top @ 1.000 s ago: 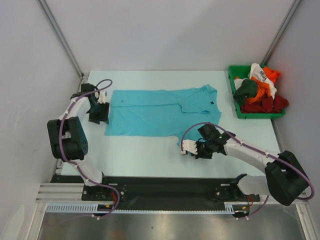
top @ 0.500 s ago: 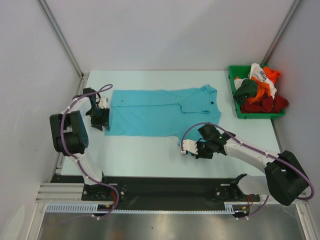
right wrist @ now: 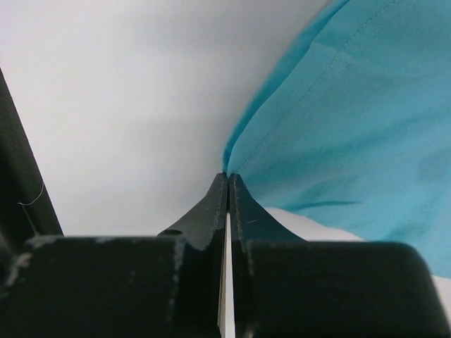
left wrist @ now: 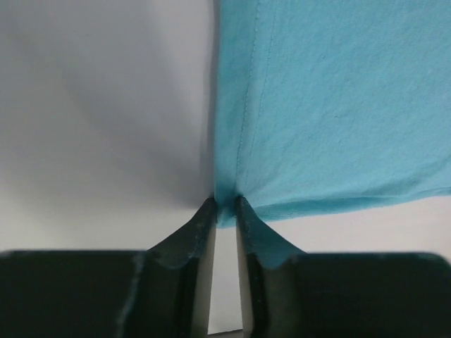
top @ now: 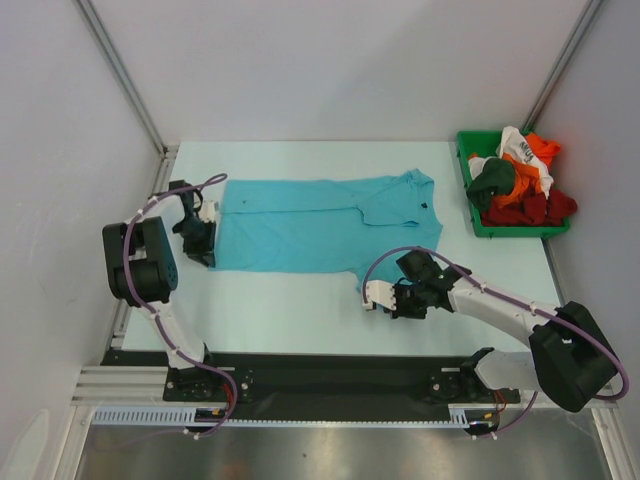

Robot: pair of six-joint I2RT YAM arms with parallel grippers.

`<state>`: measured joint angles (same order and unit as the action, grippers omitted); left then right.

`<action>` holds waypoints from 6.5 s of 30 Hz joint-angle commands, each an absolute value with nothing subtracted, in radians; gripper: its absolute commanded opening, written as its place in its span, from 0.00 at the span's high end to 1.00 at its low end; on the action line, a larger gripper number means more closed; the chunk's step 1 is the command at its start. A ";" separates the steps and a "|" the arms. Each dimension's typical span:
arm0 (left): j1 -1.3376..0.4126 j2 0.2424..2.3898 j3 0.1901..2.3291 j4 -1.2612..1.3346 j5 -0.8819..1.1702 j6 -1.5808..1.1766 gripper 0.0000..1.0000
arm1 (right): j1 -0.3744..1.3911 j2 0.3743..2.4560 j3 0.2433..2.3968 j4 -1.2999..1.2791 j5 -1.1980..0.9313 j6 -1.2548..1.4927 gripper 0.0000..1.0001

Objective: Fold and stack the t-shirts
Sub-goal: Fold the tshirt

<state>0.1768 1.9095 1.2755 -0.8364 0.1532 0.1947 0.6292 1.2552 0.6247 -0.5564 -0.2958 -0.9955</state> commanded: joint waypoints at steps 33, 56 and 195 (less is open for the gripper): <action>0.152 1.897 1.609 -1.022 0.287 0.239 1.00 | 0.348 1.207 1.084 -0.560 -0.227 -0.894 1.00; 0.130 2.186 2.003 -1.052 0.239 0.242 1.00 | 0.229 1.568 1.357 -0.436 -0.258 -0.884 1.00; -0.034 2.232 1.893 -1.091 0.103 0.828 0.47 | 0.261 1.858 1.480 -0.495 -0.149 -0.646 0.51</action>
<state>-0.0319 2.2772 1.8908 -1.0691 0.0719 0.7959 0.2657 1.9053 1.4864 -0.5114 -0.1642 -0.6327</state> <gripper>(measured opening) 0.522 0.489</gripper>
